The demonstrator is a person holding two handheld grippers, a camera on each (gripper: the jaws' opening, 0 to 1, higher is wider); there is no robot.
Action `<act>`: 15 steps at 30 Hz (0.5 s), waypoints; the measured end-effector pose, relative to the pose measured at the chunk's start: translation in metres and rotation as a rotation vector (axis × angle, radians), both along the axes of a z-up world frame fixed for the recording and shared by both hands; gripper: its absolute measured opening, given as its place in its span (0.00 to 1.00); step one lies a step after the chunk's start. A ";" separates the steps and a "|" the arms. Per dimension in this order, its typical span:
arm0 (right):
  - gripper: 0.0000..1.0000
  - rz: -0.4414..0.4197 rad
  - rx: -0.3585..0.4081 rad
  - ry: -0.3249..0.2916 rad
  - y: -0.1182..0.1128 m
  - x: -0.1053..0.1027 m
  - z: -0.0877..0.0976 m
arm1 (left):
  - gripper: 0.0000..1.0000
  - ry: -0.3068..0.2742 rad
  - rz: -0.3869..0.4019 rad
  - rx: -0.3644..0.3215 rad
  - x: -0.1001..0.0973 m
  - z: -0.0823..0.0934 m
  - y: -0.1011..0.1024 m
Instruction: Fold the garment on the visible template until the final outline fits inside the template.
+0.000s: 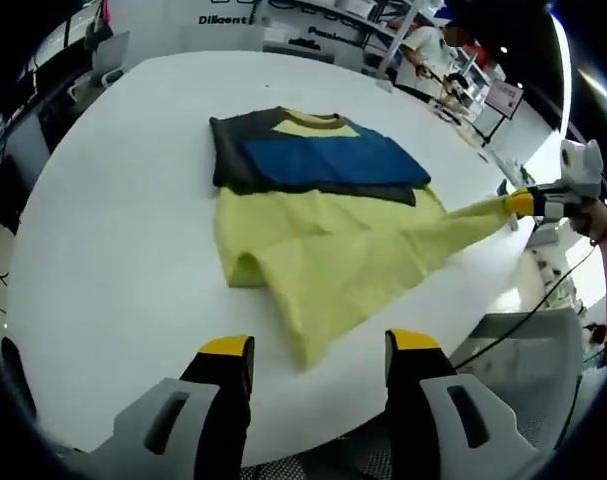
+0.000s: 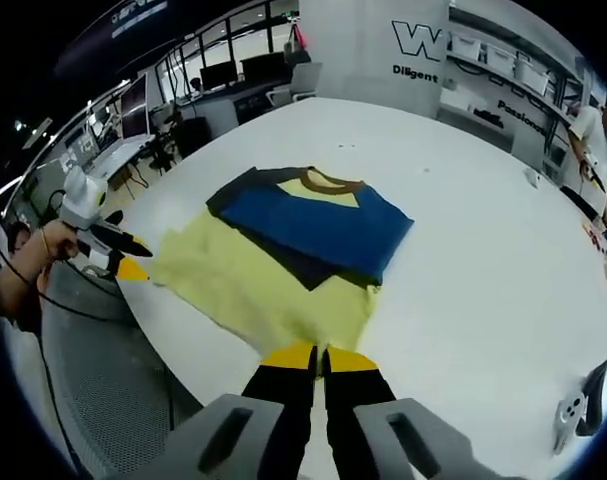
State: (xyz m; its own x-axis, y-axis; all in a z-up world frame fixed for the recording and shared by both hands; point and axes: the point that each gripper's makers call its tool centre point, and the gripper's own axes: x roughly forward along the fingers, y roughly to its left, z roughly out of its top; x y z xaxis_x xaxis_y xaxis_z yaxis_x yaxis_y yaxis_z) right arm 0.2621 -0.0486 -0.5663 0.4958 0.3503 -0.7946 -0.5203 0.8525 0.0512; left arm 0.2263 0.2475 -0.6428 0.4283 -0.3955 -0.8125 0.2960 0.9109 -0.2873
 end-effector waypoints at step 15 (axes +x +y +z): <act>0.00 0.008 0.008 0.012 0.000 -0.006 -0.003 | 0.31 0.031 0.018 -0.047 0.004 -0.014 -0.006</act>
